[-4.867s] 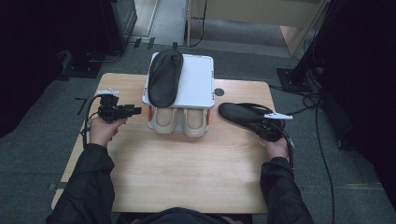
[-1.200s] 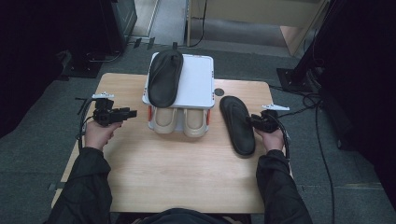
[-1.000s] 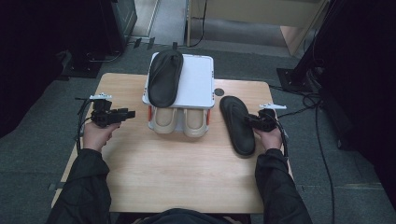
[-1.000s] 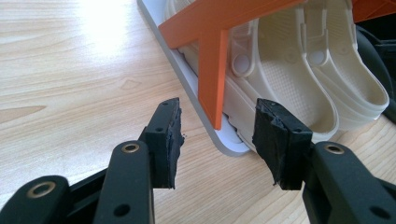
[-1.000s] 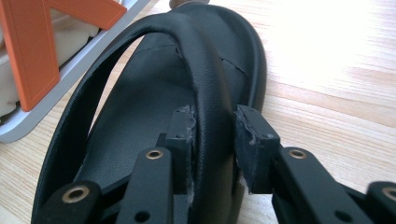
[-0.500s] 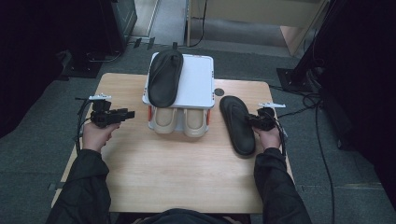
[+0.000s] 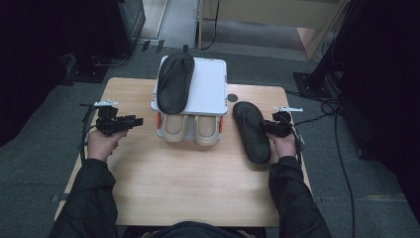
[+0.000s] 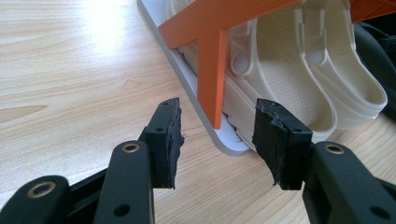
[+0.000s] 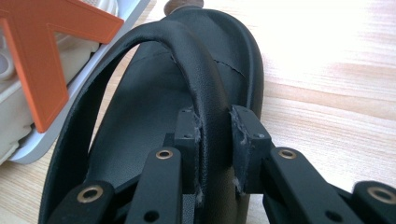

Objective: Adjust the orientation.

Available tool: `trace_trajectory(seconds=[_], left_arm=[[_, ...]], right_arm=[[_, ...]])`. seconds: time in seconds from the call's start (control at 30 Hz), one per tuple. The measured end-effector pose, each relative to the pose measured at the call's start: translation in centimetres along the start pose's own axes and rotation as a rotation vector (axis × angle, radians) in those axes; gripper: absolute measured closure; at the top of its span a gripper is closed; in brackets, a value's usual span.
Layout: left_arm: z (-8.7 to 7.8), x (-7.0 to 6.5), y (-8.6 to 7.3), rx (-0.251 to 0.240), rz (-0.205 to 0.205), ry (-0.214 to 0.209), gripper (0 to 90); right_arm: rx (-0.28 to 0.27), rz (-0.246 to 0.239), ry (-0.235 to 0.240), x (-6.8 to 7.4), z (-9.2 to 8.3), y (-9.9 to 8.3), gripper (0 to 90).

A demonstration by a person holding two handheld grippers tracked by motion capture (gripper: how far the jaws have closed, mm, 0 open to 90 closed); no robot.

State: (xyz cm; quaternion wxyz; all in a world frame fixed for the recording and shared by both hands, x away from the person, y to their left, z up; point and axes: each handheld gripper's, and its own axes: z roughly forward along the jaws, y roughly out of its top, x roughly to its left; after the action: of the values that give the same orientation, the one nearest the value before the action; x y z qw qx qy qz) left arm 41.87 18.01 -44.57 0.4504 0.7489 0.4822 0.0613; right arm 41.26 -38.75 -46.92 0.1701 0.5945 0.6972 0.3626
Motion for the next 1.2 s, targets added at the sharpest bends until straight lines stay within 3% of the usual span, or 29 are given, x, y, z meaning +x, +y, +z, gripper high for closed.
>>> trace_trajectory(seconds=[0.27,0.77,1.2], left_arm=[[0.2,-0.3,0.1,0.002,0.012,-0.005,51.7],[0.6,-0.7,0.3,0.008,0.023,-0.016,51.7],[0.6,-0.8,0.3,0.005,0.025,-0.029,51.7]], right_arm=[[-0.017,-0.005,-0.018,0.9,-1.6,2.3,74.0],[-0.064,-0.028,-0.032,2.2,-5.2,9.2,74.2],[-0.11,-0.077,-0.001,5.9,-6.6,15.2,74.2]])
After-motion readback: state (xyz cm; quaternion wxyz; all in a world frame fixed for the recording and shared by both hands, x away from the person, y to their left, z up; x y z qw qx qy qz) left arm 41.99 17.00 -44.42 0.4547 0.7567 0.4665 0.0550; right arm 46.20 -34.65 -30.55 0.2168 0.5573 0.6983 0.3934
